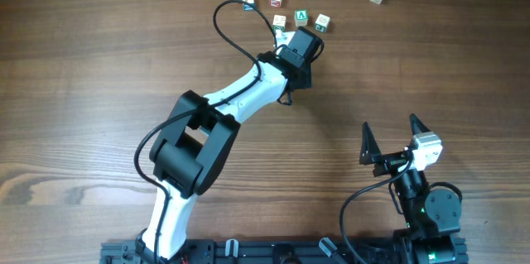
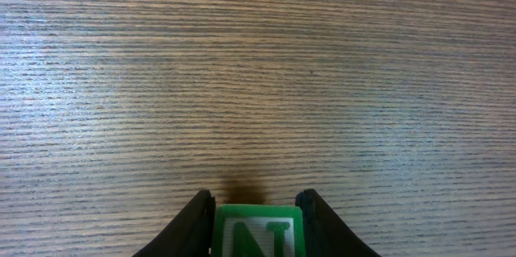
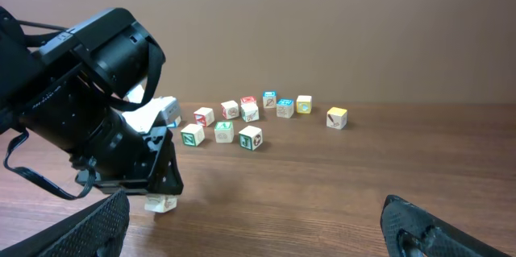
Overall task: Form a tower
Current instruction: 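Lift the N block and carry it toward the table center, then lower the N block onto the table and open the left gripper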
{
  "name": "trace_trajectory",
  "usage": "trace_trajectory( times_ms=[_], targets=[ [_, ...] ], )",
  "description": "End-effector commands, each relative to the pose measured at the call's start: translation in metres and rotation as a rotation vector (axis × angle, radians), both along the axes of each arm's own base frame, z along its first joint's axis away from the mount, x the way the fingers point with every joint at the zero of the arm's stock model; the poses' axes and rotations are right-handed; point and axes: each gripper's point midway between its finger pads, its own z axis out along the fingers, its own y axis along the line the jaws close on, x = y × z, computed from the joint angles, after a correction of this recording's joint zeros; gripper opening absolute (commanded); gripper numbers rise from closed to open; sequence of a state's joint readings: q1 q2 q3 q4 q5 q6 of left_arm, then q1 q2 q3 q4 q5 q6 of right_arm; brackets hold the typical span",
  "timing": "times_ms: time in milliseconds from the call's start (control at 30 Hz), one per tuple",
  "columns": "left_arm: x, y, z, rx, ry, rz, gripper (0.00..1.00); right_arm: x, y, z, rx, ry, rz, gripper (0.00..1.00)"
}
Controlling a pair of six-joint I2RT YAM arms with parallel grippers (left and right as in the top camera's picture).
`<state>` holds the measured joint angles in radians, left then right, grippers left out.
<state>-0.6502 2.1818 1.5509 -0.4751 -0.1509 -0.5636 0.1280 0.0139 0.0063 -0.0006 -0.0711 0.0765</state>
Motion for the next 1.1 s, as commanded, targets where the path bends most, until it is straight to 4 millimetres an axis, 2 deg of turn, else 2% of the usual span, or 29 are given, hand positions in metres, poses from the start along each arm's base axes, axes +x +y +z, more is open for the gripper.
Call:
trace_trajectory(
  times_ms=[0, 300, 600, 933, 1000, 1067],
  targets=[
    [-0.012, 0.014, -0.018, 0.063, 0.039, 0.022, 0.30, 0.000, 0.001, 0.001, -0.012, -0.008, 0.005, 1.00],
    [-0.006, 0.035, -0.019, 0.159, -0.014, 0.079, 0.32, 0.000, 0.000, 0.001, -0.013, -0.008, 0.005, 1.00],
    [-0.007, 0.036, -0.019, 0.164, -0.010, 0.078, 0.33, 0.000, 0.001, 0.001, -0.012, -0.008, 0.005, 1.00],
    [-0.004, 0.035, -0.018, 0.159, -0.020, 0.082, 0.47, 0.000, 0.000, 0.001, -0.013, -0.008, 0.005, 1.00],
    [-0.004, 0.035, -0.018, 0.156, -0.024, 0.082, 0.47, 0.000, 0.000, 0.001, -0.012, -0.008, 0.005, 1.00],
    [-0.004, 0.035, -0.018, 0.156, -0.024, 0.081, 0.42, 0.000, 0.000, 0.001, -0.013, -0.008, 0.005, 1.00]
  ],
)
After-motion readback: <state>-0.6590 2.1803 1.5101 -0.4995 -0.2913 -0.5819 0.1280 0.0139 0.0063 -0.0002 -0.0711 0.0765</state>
